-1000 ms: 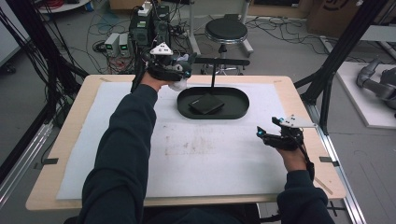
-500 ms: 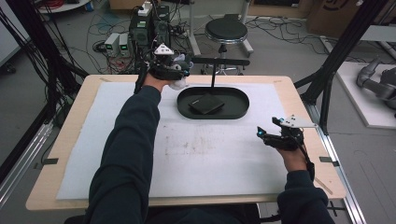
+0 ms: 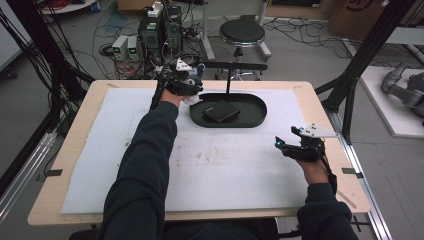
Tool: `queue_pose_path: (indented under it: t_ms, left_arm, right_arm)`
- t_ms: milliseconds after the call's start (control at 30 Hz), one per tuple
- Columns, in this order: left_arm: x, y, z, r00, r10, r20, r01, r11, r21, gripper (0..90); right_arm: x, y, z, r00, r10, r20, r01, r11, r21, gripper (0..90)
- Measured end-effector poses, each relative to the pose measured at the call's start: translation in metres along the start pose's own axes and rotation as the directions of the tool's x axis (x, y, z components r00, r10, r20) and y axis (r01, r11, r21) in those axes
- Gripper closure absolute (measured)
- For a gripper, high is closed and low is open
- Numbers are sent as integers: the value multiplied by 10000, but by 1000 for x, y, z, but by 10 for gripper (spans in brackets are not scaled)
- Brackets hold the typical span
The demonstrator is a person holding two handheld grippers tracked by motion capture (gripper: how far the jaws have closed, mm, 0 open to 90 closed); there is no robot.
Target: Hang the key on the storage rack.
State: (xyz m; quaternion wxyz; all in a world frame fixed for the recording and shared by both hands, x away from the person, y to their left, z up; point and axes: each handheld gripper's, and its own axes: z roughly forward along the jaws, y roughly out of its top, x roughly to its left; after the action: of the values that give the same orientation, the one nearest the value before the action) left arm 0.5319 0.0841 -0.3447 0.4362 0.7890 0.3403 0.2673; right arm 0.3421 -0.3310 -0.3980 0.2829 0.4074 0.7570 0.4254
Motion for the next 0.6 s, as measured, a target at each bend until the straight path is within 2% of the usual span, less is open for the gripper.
queue_pose_path:
  t_ms: [167, 267, 467, 567, 600]
  left_arm:
    - [-9, 0, 7, 9980, 507, -389, -488, 9977, 478, 365]
    - [-14, 0, 12, 9970, 657, -404, -630, 9959, 656, 360]
    - [-17, -2, 17, 9982, 220, -554, -188, 9982, 577, 304]
    - [-14, -7, 17, 9996, -194, -205, 206, 9979, 609, 240]
    - [-15, -9, 18, 9998, -101, -160, 113, 9968, 796, 230]
  right_arm:
    - [0, 0, 0, 10000, 4, -15, -4, 10000, 33, 267]
    - [0, 0, 0, 10000, -4, 7, 4, 10000, -19, 267]
    - [-1, -1, -1, 10000, 33, -2, -33, 10000, -15, 266]
    - [-2, -2, -1, 10000, 26, 5, -26, 10000, 2, 267]
    - [-2, -2, -1, 10000, 10, 0, -10, 10000, -6, 267]
